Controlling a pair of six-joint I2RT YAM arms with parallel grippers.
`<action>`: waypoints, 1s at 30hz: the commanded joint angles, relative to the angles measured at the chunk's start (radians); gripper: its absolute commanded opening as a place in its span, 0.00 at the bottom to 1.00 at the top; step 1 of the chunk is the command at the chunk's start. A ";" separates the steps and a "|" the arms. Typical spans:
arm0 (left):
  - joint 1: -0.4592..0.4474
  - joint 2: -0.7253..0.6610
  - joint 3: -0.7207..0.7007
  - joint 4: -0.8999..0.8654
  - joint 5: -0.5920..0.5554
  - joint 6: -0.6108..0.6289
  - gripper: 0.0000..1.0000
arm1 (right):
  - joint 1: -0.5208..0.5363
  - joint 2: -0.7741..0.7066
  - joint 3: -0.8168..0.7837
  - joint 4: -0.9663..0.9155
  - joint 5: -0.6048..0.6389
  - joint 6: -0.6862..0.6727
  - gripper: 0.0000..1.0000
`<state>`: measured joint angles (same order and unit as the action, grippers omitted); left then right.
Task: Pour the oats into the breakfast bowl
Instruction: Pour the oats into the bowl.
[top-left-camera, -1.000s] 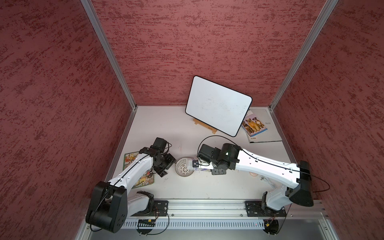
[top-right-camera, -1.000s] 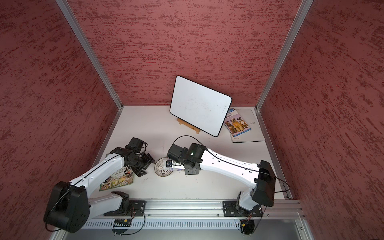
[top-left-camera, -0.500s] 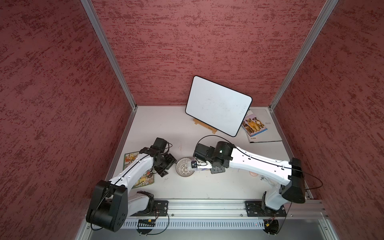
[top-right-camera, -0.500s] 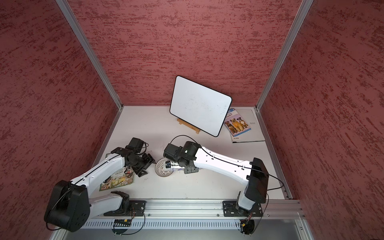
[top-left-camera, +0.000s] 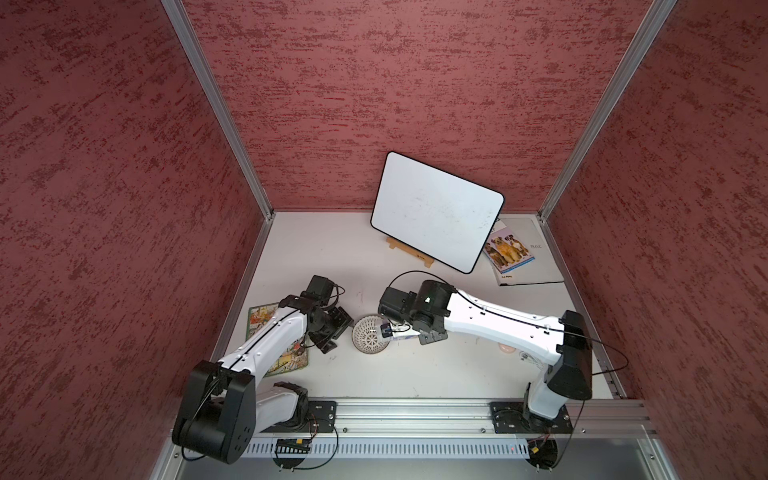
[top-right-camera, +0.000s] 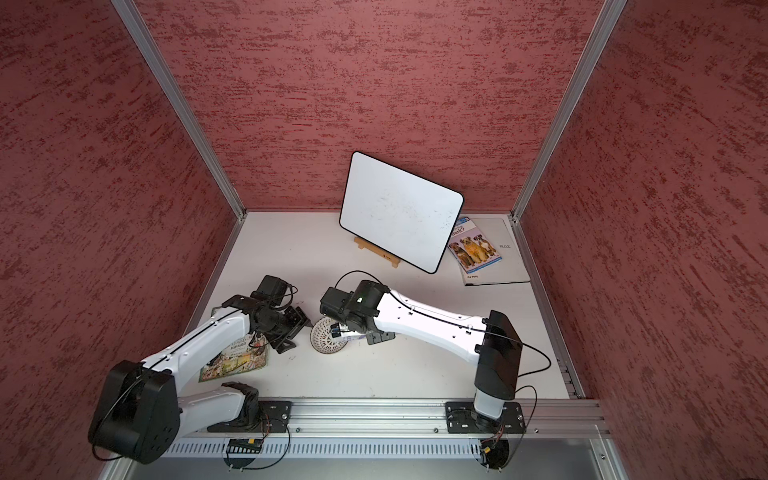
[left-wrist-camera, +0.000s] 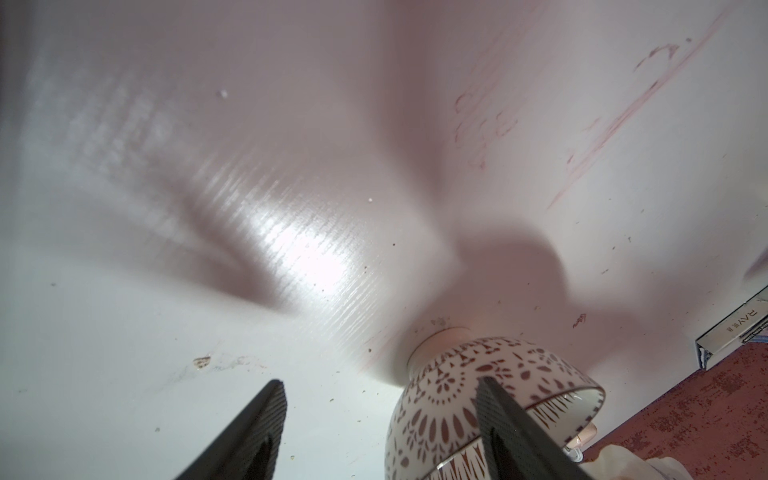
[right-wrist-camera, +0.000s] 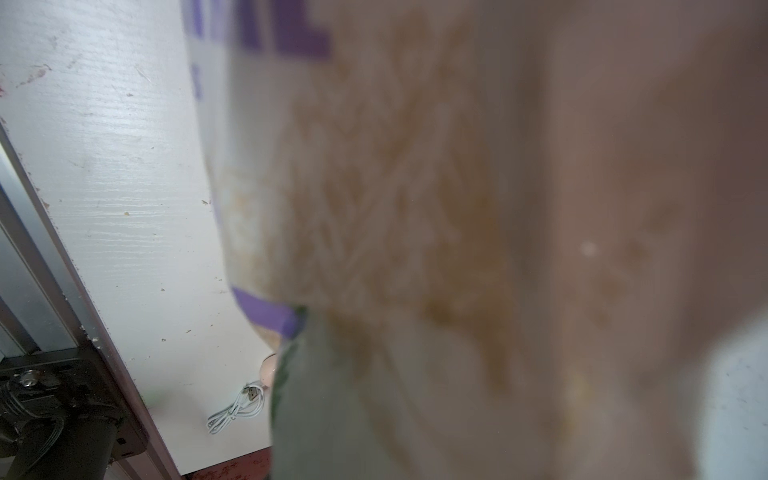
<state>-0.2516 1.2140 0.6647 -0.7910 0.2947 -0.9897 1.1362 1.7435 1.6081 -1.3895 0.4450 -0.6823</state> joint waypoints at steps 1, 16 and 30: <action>0.003 -0.001 -0.019 0.009 0.019 0.016 0.75 | 0.002 0.001 0.069 -0.025 0.105 -0.028 0.00; 0.000 -0.004 -0.031 0.023 0.037 0.018 0.74 | 0.007 0.041 0.125 -0.047 0.173 -0.078 0.00; -0.009 -0.004 -0.024 0.033 0.055 0.010 0.73 | 0.020 0.082 0.129 -0.001 0.225 -0.136 0.00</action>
<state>-0.2550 1.2137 0.6392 -0.7666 0.3370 -0.9874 1.1500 1.8324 1.6917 -1.4067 0.5713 -0.7944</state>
